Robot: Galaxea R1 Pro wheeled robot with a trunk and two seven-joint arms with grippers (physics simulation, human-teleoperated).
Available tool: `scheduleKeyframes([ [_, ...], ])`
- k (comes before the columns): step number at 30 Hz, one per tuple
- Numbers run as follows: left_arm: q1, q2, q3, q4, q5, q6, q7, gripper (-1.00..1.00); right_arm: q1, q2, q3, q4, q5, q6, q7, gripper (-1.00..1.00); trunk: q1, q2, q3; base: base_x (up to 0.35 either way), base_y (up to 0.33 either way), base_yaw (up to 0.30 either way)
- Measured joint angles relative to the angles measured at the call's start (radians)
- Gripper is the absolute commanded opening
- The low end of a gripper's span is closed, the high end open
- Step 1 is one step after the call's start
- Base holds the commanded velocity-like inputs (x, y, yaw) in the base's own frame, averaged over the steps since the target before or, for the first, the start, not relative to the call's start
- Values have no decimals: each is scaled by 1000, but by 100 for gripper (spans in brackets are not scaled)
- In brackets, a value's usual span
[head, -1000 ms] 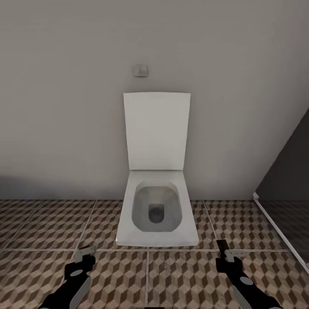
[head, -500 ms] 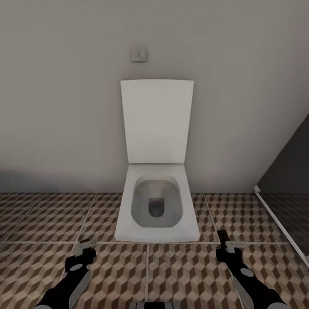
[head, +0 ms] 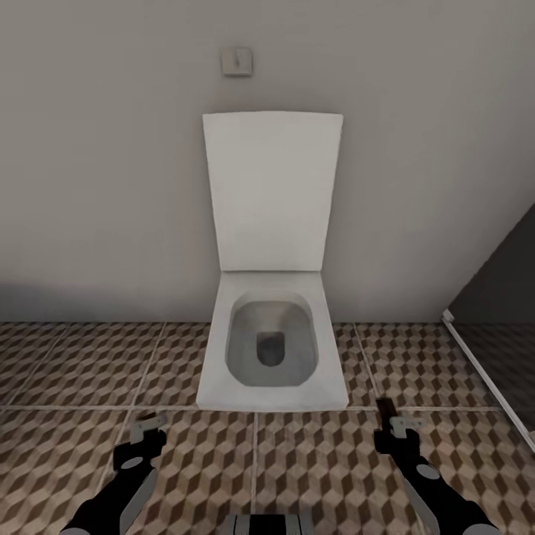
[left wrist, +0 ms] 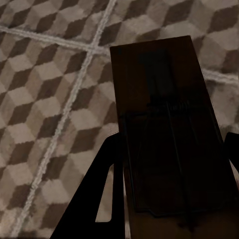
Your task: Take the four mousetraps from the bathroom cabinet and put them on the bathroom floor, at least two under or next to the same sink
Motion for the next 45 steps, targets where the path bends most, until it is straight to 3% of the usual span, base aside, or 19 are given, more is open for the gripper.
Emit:
scheduleKeyframes([
  [23,0,-10,2,0,-2,-10,16,-100,0,0,2,1,0,-4,1,-100,1,-1,-8,0,0,0],
  [45,0,-10,-3,0,0,-3,61,-100,0,0,2,2,-1,-8,-5,-100,10,-6,-93,43,0,0],
])
